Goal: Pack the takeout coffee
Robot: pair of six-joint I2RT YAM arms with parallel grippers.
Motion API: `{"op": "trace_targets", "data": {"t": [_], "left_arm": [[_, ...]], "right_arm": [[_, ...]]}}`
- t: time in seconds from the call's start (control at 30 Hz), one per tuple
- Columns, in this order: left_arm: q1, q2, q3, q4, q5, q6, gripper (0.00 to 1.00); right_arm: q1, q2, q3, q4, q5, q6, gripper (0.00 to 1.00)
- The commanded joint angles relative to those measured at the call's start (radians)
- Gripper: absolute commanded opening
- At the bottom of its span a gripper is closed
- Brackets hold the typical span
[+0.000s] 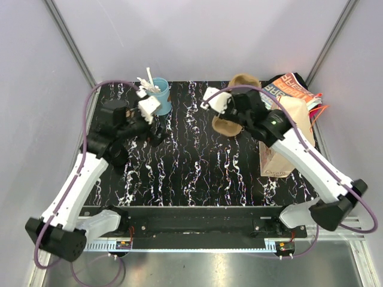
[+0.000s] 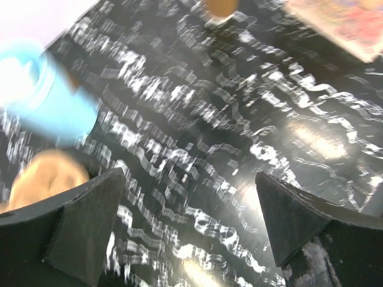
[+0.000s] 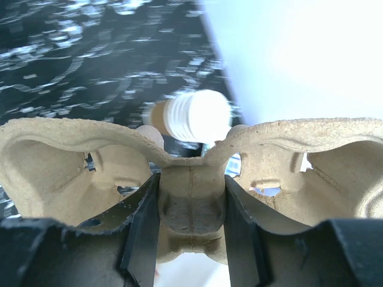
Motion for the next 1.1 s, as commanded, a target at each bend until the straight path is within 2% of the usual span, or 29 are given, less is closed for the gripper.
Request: {"op": "trace_targets", "data": {"t": [0.0, 0.1, 0.23, 0.47, 0.6, 0.7, 0.83, 1.07], "left_arm": [[-0.134, 0.112, 0.119, 0.020, -0.093, 0.019, 0.99], [-0.246, 0.196, 0.197, 0.025, -0.128, 0.001, 0.99], [-0.379, 0.400, 0.370, 0.005, -0.145, -0.028, 0.99], [-0.513, 0.707, 0.731, -0.069, -0.145, -0.119, 0.99], [-0.570, 0.842, 0.959, -0.069, -0.183, -0.220, 0.99], [-0.602, 0.927, 1.067, -0.052, -0.183, -0.289, 0.99], [-0.633, 0.942, 1.068, 0.079, -0.169, -0.331, 0.99], [-0.642, 1.042, 1.197, 0.106, -0.123, -0.384, 0.99]], "right_arm": [[0.000, -0.114, 0.045, 0.100, 0.198, -0.024, 0.35], [-0.017, -0.189, 0.019, 0.168, 0.261, -0.080, 0.35], [-0.043, -0.283, 0.005, 0.260, 0.325, -0.143, 0.35], [-0.136, -0.388, -0.005, 0.370, 0.420, -0.199, 0.34], [-0.210, -0.467, -0.059, 0.438, 0.447, -0.224, 0.35], [-0.262, -0.514, -0.079, 0.462, 0.457, -0.222, 0.34], [-0.311, -0.554, -0.103, 0.465, 0.460, -0.204, 0.33], [-0.362, -0.579, -0.134, 0.462, 0.451, -0.178, 0.33]]}}
